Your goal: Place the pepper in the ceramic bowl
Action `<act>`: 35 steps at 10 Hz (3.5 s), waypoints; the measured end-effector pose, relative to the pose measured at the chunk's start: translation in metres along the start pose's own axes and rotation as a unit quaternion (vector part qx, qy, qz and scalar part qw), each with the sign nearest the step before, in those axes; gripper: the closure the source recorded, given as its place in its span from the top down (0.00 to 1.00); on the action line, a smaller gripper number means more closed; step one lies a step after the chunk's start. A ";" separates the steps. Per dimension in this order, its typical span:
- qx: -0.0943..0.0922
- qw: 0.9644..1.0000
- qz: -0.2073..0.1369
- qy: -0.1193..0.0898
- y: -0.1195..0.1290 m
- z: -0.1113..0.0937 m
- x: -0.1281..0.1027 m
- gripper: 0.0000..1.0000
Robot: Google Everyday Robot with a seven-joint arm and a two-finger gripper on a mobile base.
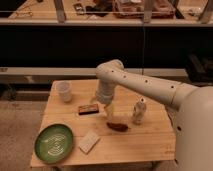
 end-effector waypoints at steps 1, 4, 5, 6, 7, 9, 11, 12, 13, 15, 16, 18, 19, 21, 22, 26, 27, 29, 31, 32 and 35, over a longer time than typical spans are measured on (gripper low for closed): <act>0.000 1.000 0.000 0.000 0.000 0.000 0.000 0.80; 0.000 1.000 0.000 0.000 0.000 0.000 0.000 0.80; 0.000 1.000 0.000 0.000 0.000 0.000 0.000 0.80; 0.000 1.000 0.000 0.000 0.000 0.000 0.000 0.80; 0.000 1.000 0.000 0.000 0.000 0.000 0.000 0.80; 0.000 1.000 0.000 0.000 0.000 0.000 0.000 0.80; 0.000 1.000 0.000 0.000 0.000 0.000 0.000 0.80; 0.000 1.000 0.000 0.000 0.000 0.000 0.000 0.80; 0.000 1.000 0.000 0.000 0.000 0.000 0.000 0.80; 0.000 1.000 0.000 0.000 0.000 0.000 0.000 0.80; 0.000 1.000 0.000 0.000 0.000 0.000 0.000 0.80; 0.000 1.000 -0.001 0.000 0.000 0.000 0.000 0.80; 0.000 1.000 -0.001 0.000 0.000 0.000 0.000 0.80; 0.000 1.000 0.004 0.006 0.001 -0.001 0.002 0.80; 0.002 1.000 0.017 0.020 0.005 -0.001 0.009 0.80; 0.021 0.992 0.095 0.074 0.041 0.003 0.034 0.80; 0.026 0.990 0.111 0.078 0.050 0.007 0.037 0.80; 0.032 0.986 0.138 0.083 0.069 0.021 0.039 0.80; 0.028 0.985 0.156 0.075 0.087 0.044 0.038 0.80; 0.023 0.984 0.164 0.069 0.096 0.056 0.038 0.80; 0.028 0.980 0.183 0.067 0.108 0.075 0.049 0.80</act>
